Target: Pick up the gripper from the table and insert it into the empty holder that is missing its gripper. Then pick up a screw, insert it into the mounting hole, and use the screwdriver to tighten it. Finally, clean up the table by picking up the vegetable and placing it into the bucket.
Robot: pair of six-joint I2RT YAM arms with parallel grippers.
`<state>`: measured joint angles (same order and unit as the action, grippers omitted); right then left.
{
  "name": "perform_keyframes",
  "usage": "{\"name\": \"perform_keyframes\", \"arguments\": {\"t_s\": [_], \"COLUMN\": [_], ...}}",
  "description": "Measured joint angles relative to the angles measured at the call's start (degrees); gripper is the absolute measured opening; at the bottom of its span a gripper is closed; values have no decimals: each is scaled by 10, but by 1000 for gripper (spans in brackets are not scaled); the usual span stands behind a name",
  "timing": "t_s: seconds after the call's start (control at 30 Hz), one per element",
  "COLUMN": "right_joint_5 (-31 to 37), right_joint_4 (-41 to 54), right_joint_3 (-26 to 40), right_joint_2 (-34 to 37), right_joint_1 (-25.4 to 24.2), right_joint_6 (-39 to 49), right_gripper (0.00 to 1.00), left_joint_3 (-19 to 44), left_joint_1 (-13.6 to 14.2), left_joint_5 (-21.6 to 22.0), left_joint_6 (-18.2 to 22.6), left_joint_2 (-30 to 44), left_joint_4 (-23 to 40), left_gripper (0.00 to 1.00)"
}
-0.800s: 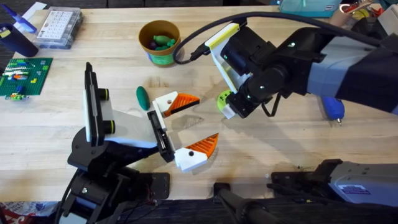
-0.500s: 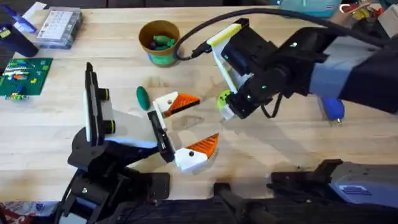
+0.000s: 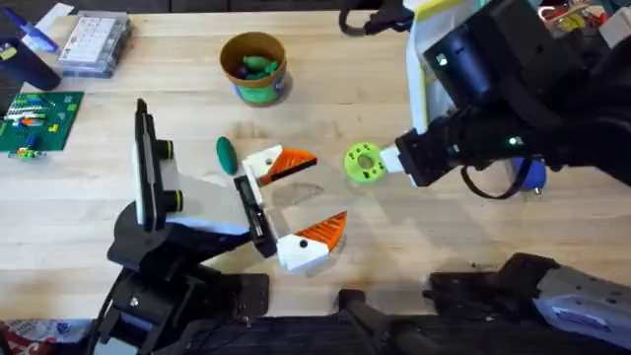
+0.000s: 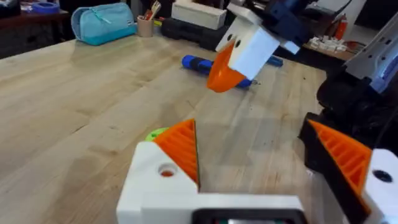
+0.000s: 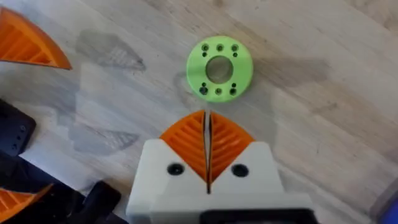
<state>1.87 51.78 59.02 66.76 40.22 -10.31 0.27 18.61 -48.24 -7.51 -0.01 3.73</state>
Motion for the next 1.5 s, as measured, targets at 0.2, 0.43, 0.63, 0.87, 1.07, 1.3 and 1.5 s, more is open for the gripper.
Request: {"name": "perform_keyframes", "arguments": {"t_s": [0.2,0.43,0.63,0.87,1.07,1.3,1.5], "right_joint_5": [-3,-5,-7,-7,-7,-7,2], "right_joint_4": [-13,-31,-48,-78,-100,-102,-104], "right_joint_3": [-7,-34,-35,-36,-37,-37,-36], "right_joint_2": [6,56,134,190,193,203,213], "right_joint_1": [-1,-1,2,3,3,6,13], "right_joint_6": [-20,-44,-47,-48,-49,-50,-51], "right_gripper": [312,791,901,572,434,379,192], "left_joint_3": [0,0,0,0,0,0,0], "left_joint_1": [0,0,0,0,0,0,0], "left_joint_5": [0,0,0,0,0,1,0], "left_joint_6": [0,0,0,0,0,0,0], "left_joint_2": [0,0,0,0,0,0,0], "left_joint_4": [0,0,0,0,0,0,0], "left_gripper": [993,993,993,993,993,993,993]}}
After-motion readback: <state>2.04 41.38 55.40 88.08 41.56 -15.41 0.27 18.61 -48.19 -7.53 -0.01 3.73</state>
